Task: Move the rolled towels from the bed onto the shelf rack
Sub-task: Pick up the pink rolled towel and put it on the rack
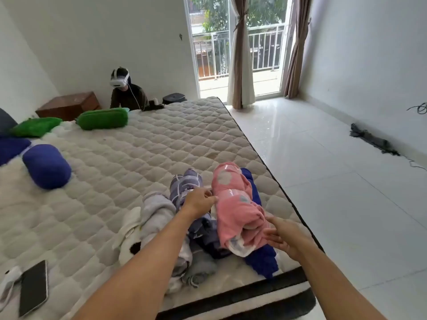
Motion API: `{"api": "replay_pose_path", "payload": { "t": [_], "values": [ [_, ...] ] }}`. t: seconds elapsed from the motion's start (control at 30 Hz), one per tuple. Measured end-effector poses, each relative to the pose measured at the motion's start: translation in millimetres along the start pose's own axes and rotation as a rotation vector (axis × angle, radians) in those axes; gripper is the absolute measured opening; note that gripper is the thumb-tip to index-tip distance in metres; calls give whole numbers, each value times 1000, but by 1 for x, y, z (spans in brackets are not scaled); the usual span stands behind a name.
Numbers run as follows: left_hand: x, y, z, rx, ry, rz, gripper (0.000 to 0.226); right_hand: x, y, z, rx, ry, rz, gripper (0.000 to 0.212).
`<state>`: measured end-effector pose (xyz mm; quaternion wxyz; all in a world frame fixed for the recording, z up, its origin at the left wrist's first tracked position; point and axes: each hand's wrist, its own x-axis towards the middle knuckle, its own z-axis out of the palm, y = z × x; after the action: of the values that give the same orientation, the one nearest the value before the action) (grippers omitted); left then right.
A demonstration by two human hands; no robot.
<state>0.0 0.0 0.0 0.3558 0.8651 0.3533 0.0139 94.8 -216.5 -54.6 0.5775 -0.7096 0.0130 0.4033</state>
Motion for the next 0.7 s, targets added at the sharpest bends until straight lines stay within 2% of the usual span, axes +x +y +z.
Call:
{"api": "replay_pose_path", "payload": {
  "t": [0.13,0.23,0.37,0.47,0.53,0.63,0.7],
  "values": [
    [47,15,19,-11,-23,-9,45,46,-6,8,6,-89,73,36],
    [97,25,36,-2,-55,-69,62,81,0,19,-18,-92,90,35],
    [152,29,56,-76,-82,-224,72,121,21,18,40,-40,188,82],
    [181,23,69,-221,-98,-403,86,145,25,10,105,-38,266,88],
    [193,20,76,-337,-112,-531,99,154,17,9,128,-45,300,74],
    [197,20,83,-506,-163,-734,113,158,5,14,174,-82,283,29],
    [197,16,86,-581,-212,-835,114,157,0,16,177,-84,291,17]
  ]
}}
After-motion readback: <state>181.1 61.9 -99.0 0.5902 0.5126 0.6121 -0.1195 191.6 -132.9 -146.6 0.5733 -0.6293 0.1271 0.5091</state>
